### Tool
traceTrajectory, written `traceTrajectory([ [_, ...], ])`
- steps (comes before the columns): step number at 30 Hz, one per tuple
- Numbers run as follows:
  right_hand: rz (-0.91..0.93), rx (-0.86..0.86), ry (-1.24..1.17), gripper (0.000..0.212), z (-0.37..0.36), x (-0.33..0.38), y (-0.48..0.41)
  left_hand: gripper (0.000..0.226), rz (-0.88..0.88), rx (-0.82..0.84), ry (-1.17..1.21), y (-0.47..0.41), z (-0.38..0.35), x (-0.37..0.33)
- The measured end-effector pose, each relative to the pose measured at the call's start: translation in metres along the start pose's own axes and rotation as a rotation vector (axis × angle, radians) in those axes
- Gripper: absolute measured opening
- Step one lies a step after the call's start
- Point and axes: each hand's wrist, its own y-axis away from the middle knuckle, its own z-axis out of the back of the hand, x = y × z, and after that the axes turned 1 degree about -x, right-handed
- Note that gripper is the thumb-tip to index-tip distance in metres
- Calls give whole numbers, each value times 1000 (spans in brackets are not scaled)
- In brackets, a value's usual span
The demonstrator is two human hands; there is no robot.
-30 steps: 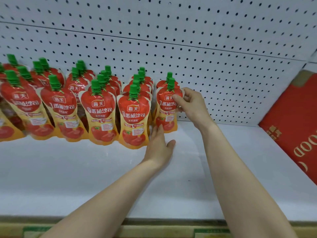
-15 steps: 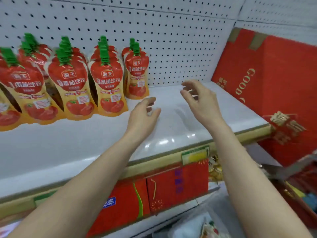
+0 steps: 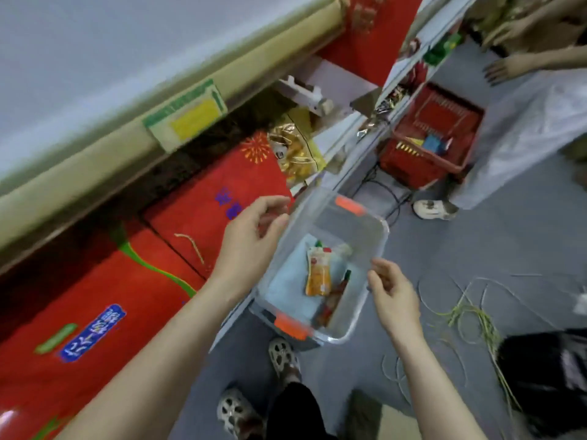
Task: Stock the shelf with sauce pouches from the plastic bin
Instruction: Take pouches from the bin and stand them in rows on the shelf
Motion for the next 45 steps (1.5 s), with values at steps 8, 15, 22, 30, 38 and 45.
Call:
traceTrajectory([
  [8,-602,203,-23,63,-123,-108,-77,39,437,254,-166,-23,-124,183],
  [15,-882,97,-6,73,-197,-161,-140,42,565,298,-277,-45,-176,266],
  [22,-701,100,93,33,-208,-167,-209,49,547,380,-448,-74,-219,315],
  [30,-686,102,61,52,-211,-186,-275,96,336,316,-826,-121,-272,350],
  [38,-766,122,101,67,-214,-194,-269,87,542,344,-807,-117,-268,355],
  [45,-691,191,-88,66,-186,-169,-247,56,783,365,-443,-102,-222,309],
])
